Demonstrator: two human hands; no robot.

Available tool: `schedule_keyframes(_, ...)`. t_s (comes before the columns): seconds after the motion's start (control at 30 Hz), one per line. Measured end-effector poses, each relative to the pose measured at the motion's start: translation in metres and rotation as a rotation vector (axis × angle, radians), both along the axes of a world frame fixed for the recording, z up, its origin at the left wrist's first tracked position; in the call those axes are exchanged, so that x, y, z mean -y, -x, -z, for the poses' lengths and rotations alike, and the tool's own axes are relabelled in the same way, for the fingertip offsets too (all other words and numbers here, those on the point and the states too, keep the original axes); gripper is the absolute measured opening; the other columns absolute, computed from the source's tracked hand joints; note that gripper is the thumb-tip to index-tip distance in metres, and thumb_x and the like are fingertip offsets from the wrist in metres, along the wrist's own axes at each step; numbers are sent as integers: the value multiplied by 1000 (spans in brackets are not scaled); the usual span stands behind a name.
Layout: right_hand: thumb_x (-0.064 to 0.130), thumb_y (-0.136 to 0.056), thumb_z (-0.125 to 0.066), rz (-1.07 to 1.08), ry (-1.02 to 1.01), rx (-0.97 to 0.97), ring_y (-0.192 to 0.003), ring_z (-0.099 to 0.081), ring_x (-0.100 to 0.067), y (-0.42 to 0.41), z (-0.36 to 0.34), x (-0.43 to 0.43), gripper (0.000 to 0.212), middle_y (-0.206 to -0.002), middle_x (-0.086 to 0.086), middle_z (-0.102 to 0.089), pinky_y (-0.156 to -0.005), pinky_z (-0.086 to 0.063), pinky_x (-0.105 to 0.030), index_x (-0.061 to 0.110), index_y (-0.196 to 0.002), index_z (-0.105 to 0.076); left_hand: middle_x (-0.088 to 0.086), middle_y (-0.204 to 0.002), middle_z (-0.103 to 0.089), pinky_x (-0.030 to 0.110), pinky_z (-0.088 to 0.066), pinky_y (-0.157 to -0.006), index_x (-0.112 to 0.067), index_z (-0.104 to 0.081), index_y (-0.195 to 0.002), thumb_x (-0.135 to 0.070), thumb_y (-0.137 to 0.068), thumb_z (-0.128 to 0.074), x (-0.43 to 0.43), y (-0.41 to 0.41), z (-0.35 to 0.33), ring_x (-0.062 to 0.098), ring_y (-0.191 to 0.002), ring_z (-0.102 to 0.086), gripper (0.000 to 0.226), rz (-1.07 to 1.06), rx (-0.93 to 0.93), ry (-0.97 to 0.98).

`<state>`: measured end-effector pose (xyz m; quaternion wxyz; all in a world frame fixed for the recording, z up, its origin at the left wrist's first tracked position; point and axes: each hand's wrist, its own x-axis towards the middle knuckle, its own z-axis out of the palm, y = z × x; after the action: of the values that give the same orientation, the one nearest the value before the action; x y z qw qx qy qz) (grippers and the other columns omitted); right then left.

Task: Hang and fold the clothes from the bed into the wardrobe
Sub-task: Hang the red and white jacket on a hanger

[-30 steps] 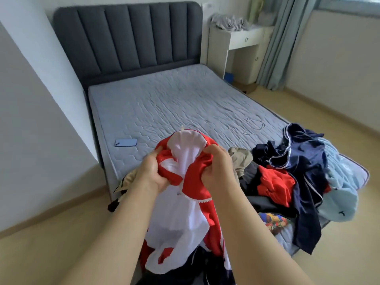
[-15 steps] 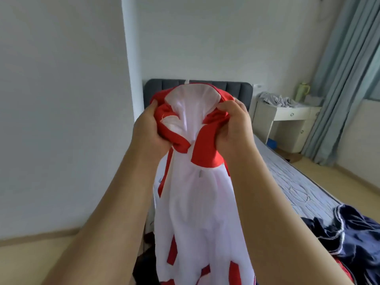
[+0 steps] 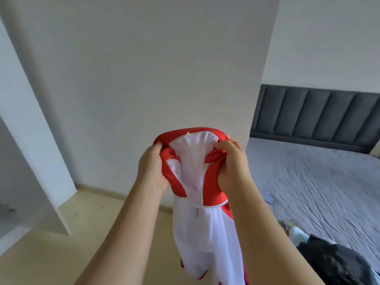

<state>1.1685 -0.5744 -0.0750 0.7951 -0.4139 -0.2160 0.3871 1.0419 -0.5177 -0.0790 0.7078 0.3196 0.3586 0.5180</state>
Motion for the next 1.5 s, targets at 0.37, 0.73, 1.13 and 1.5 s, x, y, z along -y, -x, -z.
schedule_keyframes(0.37, -8, -80, -43, -394, 208, 82, -36, -41, -19, 189, 50, -144, 17, -43, -8, -47, -36, -33, -15, 4, -72, -50, 12, -79, -63, 31, -49, -73, -10, -63, -80, -13, -86, -55, -99, 214, 50, 25, -72, -60, 11, -375, -237, 188)
schedule_keyframes(0.73, -5, -72, -57, -806, 241, 380, -64, -63, -18, 316, 95, -242, 28, -64, 3, -69, -60, -50, -27, 20, -79, -68, 8, -71, -56, 28, -43, -56, -10, -54, -91, -11, -93, -47, -127, 336, 82, 21, -60, -52, 8, -889, -438, 230)
schedule_keyframes(1.13, -3, -82, -55, -1004, 314, 532, -83, -59, -21, 352, 112, -351, 25, -84, 1, -61, -70, -49, -28, 18, -94, -63, 5, -91, -60, 41, -49, -87, -19, -54, -103, -24, -96, -48, -200, 353, 101, 26, -89, -57, 10, -1151, -315, 405)
schedule_keyframes(1.5, 4, -88, -53, -1179, 288, 546, -71, -56, -14, 481, 117, -394, 28, -75, 1, -60, -58, -44, -21, 28, -74, -58, 3, -89, -64, 33, -51, -67, -20, -56, -95, -16, -82, -69, -206, 452, 115, 23, -80, -61, 18, -1267, -320, 446)
